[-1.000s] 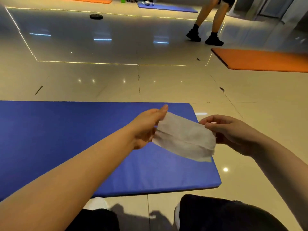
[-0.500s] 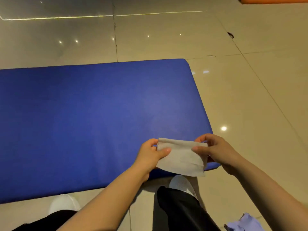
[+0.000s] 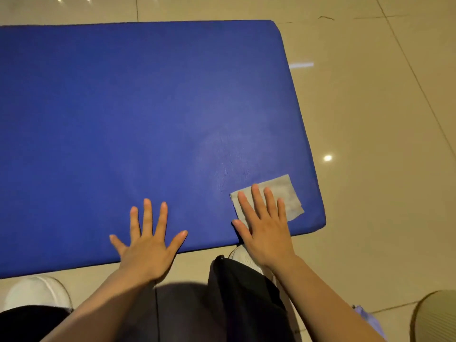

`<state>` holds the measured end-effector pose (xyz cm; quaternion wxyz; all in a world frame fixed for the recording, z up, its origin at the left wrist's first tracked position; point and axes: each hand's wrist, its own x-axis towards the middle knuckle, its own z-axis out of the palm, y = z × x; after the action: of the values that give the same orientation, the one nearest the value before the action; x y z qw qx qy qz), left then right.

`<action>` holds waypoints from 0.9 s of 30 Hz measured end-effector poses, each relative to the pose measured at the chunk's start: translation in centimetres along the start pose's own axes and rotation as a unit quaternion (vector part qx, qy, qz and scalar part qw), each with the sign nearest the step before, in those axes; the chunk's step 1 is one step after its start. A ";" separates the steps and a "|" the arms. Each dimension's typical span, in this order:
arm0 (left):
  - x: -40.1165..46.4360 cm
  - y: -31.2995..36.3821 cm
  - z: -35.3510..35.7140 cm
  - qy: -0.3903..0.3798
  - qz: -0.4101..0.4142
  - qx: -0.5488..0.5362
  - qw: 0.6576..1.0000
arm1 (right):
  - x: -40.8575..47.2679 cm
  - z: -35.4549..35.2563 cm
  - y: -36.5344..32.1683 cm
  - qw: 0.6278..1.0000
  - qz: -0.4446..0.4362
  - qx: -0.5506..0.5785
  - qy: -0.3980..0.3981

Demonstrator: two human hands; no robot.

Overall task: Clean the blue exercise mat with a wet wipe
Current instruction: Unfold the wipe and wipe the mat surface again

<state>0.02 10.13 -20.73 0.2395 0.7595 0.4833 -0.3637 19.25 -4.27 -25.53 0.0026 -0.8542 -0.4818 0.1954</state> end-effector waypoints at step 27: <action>-0.2 0.8 -0.1 -0.031 -0.017 0.013 0.999 | -1.6 -0.4 -1.3 0.973 -0.207 0.069 -0.075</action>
<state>0.77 9.73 -20.51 0.2383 0.7425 0.4839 -0.3972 17.60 -4.81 -24.43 0.0662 -0.7169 -0.6320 0.2868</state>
